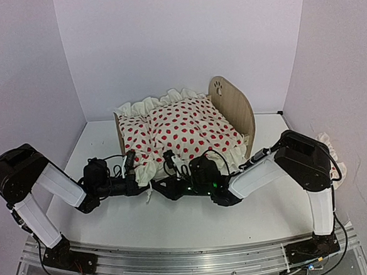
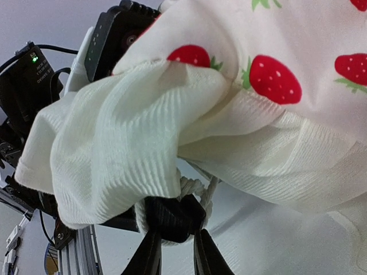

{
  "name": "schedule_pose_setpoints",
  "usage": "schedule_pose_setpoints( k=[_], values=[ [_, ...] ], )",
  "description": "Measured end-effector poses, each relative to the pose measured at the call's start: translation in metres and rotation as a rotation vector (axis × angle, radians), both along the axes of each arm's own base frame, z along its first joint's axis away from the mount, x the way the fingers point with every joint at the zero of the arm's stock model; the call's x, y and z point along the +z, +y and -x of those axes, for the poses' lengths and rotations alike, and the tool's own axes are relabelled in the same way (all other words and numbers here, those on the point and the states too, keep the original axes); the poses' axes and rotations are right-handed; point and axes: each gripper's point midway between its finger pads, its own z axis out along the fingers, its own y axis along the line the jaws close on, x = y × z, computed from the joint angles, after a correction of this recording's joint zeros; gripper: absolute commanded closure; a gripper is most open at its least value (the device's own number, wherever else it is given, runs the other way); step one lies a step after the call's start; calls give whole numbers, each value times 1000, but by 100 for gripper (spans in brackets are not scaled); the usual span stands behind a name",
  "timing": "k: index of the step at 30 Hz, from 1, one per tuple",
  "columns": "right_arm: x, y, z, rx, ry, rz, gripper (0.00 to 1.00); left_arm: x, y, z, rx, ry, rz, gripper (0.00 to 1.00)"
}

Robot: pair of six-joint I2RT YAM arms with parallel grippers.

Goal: Set up the pet bed

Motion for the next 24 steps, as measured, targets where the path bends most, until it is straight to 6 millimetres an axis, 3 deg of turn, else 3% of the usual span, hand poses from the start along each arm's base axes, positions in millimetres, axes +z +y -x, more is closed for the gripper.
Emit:
schedule_pose_setpoints(
  k=[8, 24],
  values=[
    [-24, -9, 13, -3, 31, 54, 75, 0, 0, 0, -1, 6, 4, 91],
    [-18, -6, -2, -80, -3, 19, 73, 0, 0, 0, -2, 5, 3, 91]
  ],
)
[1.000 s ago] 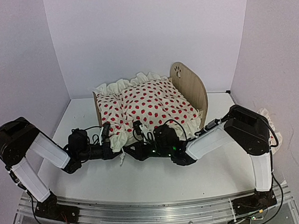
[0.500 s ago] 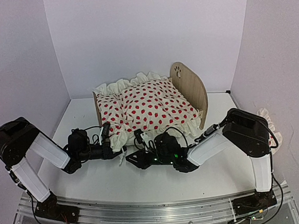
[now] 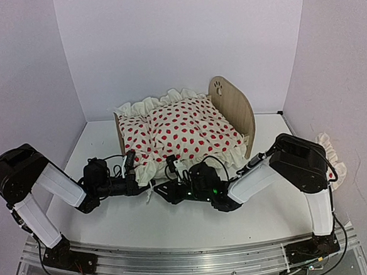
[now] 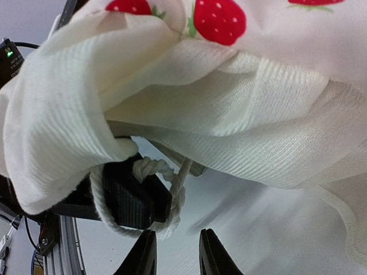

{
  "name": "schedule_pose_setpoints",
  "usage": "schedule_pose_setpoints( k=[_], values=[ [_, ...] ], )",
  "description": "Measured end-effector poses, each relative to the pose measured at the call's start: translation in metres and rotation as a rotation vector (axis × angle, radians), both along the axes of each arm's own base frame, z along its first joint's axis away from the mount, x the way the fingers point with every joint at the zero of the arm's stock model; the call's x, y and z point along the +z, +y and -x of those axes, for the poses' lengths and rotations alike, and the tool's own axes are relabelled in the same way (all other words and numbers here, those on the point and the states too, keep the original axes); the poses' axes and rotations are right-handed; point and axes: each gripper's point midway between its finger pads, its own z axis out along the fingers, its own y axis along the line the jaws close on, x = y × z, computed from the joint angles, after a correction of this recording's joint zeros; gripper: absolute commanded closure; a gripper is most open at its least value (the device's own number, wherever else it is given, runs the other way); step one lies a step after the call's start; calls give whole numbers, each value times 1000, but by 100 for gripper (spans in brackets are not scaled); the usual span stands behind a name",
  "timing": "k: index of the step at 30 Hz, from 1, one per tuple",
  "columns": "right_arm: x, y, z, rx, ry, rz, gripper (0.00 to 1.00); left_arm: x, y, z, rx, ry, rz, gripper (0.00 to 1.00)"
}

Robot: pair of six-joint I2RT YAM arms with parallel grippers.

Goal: Set up the pet bed

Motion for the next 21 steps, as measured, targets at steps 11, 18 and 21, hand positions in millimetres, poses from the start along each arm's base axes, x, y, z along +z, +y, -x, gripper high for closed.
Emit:
schedule_pose_setpoints(
  k=[11, 18, 21],
  values=[
    [-5, 11, -1, 27, 2, -11, 65, 0, 0, 0, 0, -1, -1, 91],
    [0, 14, -1, 35, -18, -18, 68, -1, 0, 0, -1, -6, -5, 90],
    [0, 14, -1, 37, -19, -20, 76, -1, 0, 0, -1, -7, -6, 90]
  ],
)
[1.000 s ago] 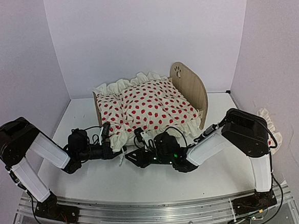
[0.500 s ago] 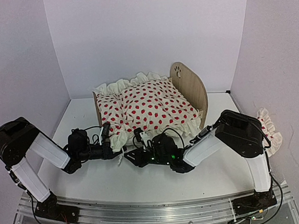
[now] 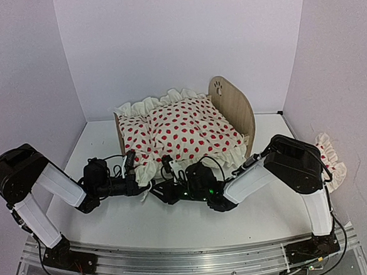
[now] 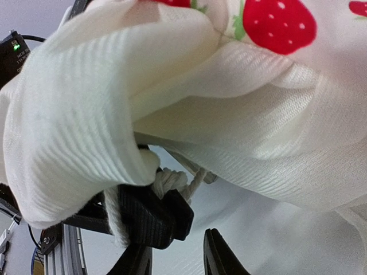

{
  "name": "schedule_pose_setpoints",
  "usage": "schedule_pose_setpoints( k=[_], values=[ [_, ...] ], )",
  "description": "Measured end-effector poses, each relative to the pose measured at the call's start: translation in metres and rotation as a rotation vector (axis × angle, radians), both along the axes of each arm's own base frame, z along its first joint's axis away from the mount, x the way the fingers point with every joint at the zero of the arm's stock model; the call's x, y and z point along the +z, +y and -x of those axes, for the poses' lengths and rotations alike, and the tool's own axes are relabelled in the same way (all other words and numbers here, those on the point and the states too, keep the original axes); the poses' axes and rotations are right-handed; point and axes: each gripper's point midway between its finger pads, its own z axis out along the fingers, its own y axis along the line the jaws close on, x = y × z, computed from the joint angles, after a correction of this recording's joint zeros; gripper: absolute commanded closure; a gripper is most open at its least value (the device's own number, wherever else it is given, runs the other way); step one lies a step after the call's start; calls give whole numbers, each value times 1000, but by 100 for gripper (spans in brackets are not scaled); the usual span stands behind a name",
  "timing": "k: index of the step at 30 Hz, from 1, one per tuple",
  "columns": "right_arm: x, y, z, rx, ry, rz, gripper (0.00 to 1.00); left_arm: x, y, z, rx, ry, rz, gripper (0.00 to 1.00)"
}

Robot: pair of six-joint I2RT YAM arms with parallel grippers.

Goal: Set up the pet bed

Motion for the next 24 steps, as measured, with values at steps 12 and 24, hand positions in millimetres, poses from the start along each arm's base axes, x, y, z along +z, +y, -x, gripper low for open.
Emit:
schedule_pose_setpoints(
  k=[12, 24],
  values=[
    [3, 3, 3, 16, -13, -43, 100, -2, 1, -1, 2, -16, -14, 90],
    [-5, -15, -9, -90, -28, -43, 100, -5, 5, 0, 7, 23, -72, 79]
  ],
)
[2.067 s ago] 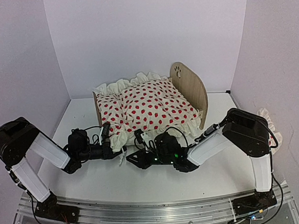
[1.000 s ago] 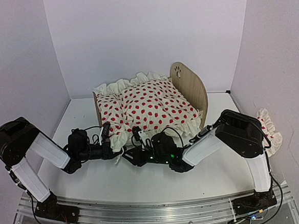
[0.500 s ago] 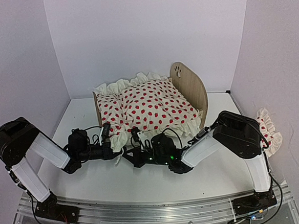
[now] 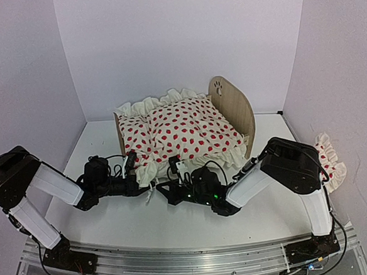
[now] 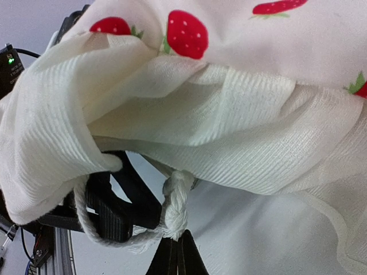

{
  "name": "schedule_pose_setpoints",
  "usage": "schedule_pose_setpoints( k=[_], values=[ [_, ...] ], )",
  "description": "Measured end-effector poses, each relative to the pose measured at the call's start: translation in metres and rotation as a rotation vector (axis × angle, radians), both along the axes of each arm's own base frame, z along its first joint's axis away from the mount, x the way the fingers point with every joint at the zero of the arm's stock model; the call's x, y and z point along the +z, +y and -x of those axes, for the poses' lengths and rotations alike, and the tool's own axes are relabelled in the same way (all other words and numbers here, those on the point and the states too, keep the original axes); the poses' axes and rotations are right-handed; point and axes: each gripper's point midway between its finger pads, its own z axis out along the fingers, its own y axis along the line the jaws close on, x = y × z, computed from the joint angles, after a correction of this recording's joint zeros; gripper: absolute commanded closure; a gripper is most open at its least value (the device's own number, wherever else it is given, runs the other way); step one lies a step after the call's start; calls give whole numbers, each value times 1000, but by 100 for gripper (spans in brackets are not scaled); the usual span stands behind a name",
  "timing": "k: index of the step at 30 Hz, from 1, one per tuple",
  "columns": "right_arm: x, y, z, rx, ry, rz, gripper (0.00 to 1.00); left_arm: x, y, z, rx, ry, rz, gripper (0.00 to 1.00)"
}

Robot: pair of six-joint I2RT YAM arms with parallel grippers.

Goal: Set up the pet bed

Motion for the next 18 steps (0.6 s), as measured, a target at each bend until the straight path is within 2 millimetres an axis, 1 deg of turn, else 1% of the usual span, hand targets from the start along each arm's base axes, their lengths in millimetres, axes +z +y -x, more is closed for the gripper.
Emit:
schedule_pose_setpoints(
  k=[3, 6, 9, 16, 18],
  values=[
    [1, -1, -2, -7, -2, -2, 100, -1, 0, 1, -1, 7, -8, 75],
    [1, -2, -2, -13, -3, 0, 100, -1, 1, 0, 1, 12, -26, 67],
    [1, -5, -3, -23, -1, 10, 100, -2, 4, 3, 2, 42, -53, 63],
    [2, -3, -3, -19, 5, 22, 100, -5, 11, 3, 25, 91, -148, 64],
    [5, 0, -4, -17, 3, 16, 100, -7, 14, 2, 34, 98, -174, 64]
  ],
)
